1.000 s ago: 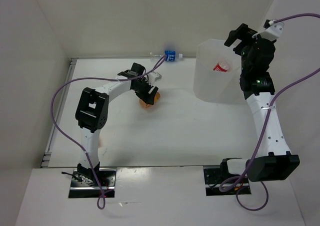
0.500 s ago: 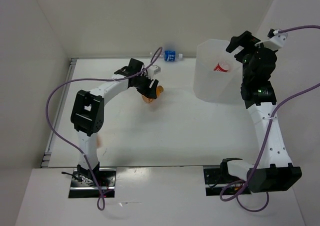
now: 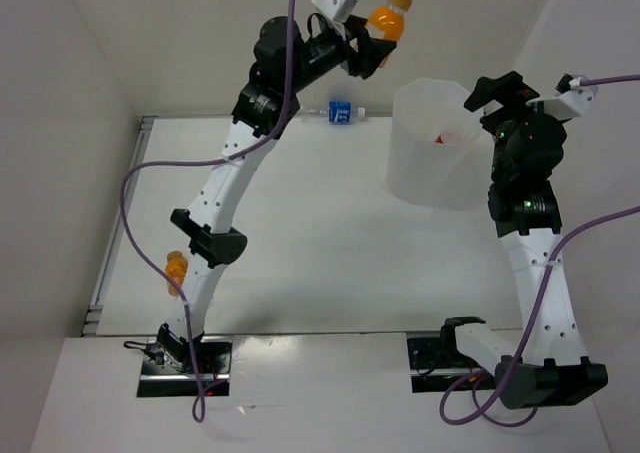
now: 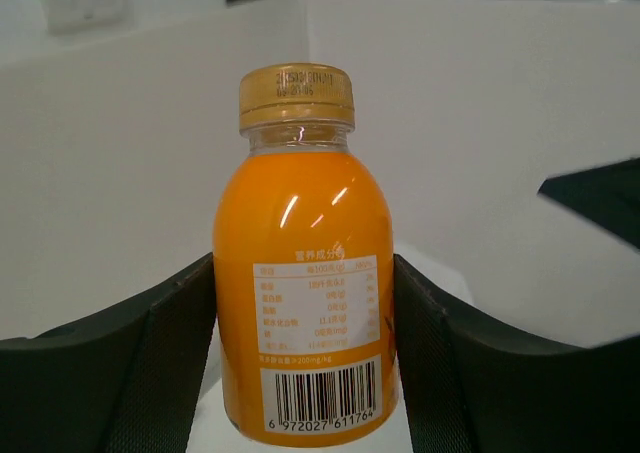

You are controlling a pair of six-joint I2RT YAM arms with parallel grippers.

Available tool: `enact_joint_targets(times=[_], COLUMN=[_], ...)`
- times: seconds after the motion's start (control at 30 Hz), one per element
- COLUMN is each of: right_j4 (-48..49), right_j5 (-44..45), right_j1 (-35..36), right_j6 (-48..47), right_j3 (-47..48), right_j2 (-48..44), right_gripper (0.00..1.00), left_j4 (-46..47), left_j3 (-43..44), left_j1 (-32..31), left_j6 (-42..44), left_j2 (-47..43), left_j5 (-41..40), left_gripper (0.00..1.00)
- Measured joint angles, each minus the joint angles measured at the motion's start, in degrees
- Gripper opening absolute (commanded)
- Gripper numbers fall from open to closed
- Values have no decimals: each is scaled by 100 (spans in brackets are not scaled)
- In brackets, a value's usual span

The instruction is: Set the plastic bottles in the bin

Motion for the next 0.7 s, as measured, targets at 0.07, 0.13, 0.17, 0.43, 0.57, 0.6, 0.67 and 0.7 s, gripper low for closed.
enact_joint_targets(times=[0.07,0.13,0.17,0.43,0.57,0.6,0.67,0.7], right_j4=[4,-7,-9,-9,11,11,11,17], right_j5=[0,-4,-4,0,55,63,74,81], right_j1=[0,0,0,0,0,0,0,0], right_j6=[22,59,63,192,278,293,317,323], right_j3=[-4,13,57,146,146,146,146,146], right_j2=[0,57,111,452,450,450,450,450], right_gripper=[100,100,100,100,100,100,100,100], left_j4=[293,533,667,1193,1613,1729,2009,2096], left_j3=[601,815,874,815,774,774,776,776], left_j1=[-85,-164,-190,-302,-444,-490,-581,-616], left_j6=[-173,-393,-476,-782,-782,-778,-752,-741], left_j2=[442,833,1025,2157,2238,2238,2238,2238], left_j5=[9,31,48,-114,-295,-330,-393,-424], left_gripper=[64,64,66,70,74,77,80,81])
